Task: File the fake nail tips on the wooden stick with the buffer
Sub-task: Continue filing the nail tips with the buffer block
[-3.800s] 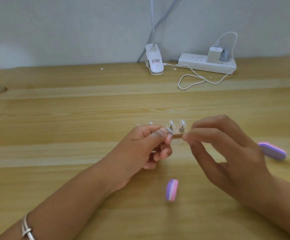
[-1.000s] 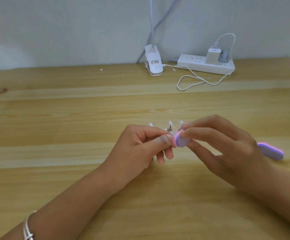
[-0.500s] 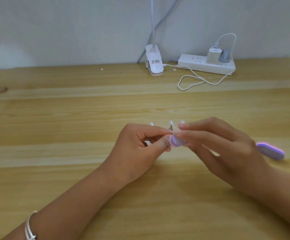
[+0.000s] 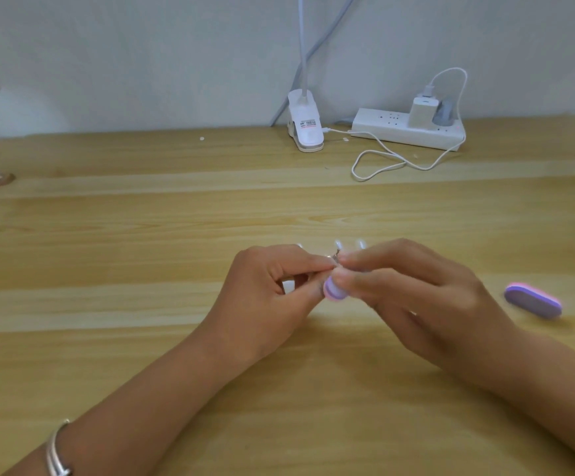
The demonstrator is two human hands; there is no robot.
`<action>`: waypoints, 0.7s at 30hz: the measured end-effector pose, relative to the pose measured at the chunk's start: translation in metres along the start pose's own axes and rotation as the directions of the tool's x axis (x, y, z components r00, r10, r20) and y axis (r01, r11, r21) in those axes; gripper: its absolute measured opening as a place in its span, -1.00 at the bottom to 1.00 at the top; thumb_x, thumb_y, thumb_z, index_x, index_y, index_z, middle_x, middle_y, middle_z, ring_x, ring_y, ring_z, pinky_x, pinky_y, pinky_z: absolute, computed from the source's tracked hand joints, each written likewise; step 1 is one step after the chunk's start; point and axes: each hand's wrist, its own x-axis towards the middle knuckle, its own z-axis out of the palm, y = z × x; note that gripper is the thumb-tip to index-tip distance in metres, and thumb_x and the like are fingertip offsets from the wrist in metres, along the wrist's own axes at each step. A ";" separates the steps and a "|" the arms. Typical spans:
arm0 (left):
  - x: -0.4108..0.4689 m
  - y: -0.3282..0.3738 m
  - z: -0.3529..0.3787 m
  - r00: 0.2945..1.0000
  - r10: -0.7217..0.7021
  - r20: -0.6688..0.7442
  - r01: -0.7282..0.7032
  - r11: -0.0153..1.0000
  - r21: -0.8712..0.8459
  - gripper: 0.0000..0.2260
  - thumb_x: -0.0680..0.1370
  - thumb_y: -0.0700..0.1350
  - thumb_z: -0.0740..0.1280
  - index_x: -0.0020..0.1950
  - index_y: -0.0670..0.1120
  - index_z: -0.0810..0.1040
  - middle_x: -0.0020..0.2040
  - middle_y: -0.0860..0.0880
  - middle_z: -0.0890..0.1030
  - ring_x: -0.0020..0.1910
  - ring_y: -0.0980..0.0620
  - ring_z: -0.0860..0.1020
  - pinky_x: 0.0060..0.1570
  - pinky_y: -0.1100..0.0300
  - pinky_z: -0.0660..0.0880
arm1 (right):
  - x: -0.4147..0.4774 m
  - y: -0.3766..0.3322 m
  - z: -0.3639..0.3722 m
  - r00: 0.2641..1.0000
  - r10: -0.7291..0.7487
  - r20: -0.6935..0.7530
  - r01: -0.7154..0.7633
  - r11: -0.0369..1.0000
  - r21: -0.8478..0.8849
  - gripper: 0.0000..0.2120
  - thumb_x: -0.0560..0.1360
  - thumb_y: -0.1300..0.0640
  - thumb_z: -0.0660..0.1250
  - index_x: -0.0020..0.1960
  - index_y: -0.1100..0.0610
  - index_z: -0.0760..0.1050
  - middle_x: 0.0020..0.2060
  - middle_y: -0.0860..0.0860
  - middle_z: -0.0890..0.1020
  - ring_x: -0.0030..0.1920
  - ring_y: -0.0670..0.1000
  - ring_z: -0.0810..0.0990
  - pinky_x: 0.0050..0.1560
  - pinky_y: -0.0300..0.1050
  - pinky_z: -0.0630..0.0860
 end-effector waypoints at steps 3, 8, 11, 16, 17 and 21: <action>0.000 0.000 0.002 1.000 0.006 -0.017 -0.006 1.000 0.024 -0.92 0.48 -0.17 0.45 -0.09 -0.11 0.74 -0.33 -0.04 0.64 -0.38 0.19 0.47 -0.19 0.18 0.49 | 0.003 0.008 -0.007 0.998 0.051 -0.033 -0.051 0.999 -0.006 -0.80 0.54 0.36 0.37 0.14 0.25 0.66 0.06 0.14 0.67 0.09 0.05 0.69 0.09 -0.04 0.60; -0.002 0.002 0.004 1.000 0.024 -0.006 -0.023 0.999 0.046 -0.88 0.48 -0.10 0.42 -0.10 -0.09 0.74 -0.35 -0.05 0.63 -0.41 0.23 0.43 -0.25 0.30 0.44 | 0.001 -0.002 0.002 1.000 0.029 -0.007 -0.029 0.999 0.015 -0.78 0.56 0.38 0.34 0.16 0.24 0.65 0.09 0.14 0.66 0.11 0.10 0.68 0.13 -0.06 0.58; -0.001 0.001 0.006 1.000 0.015 -0.009 -0.015 0.999 0.044 -0.90 0.48 -0.10 0.43 -0.12 -0.08 0.74 -0.38 -0.03 0.60 -0.44 0.22 0.40 -0.12 0.18 0.49 | 0.002 0.004 -0.004 0.999 0.047 -0.024 -0.047 0.999 -0.002 -0.79 0.55 0.37 0.35 0.14 0.25 0.65 0.08 0.14 0.66 0.11 0.08 0.68 0.11 -0.03 0.59; -0.001 0.003 0.004 1.000 -0.030 -0.005 0.030 0.999 -0.036 -0.88 0.49 -0.07 0.42 -0.06 -0.04 0.74 -0.33 -0.01 0.66 -0.36 -0.01 0.53 -0.27 0.29 0.43 | 0.001 -0.002 0.002 0.999 0.035 -0.040 -0.035 0.999 0.009 -0.82 0.57 0.37 0.36 0.13 0.26 0.66 0.08 0.12 0.67 0.08 0.09 0.68 0.09 -0.04 0.59; -0.001 0.003 0.003 0.999 -0.041 0.003 0.042 0.997 -0.059 -0.88 0.49 -0.10 0.41 -0.03 -0.04 0.74 -0.29 0.05 0.69 -0.34 0.00 0.55 -0.25 0.33 0.43 | 0.000 -0.004 0.003 1.000 0.002 -0.029 -0.002 1.000 -0.004 -0.80 0.54 0.39 0.38 0.13 0.26 0.66 0.08 0.12 0.67 0.07 0.10 0.68 0.08 -0.05 0.58; 0.000 0.001 0.003 0.996 -0.092 0.007 0.092 0.990 -0.106 -0.90 0.51 -0.24 0.44 -0.18 -0.14 0.73 -0.30 0.05 0.68 -0.35 0.22 0.53 -0.10 0.37 0.45 | 0.003 0.009 -0.006 0.995 0.069 -0.077 -0.073 0.996 -0.045 -0.81 0.50 0.40 0.39 0.09 0.29 0.66 0.01 0.15 0.67 0.03 0.08 0.69 0.05 -0.02 0.59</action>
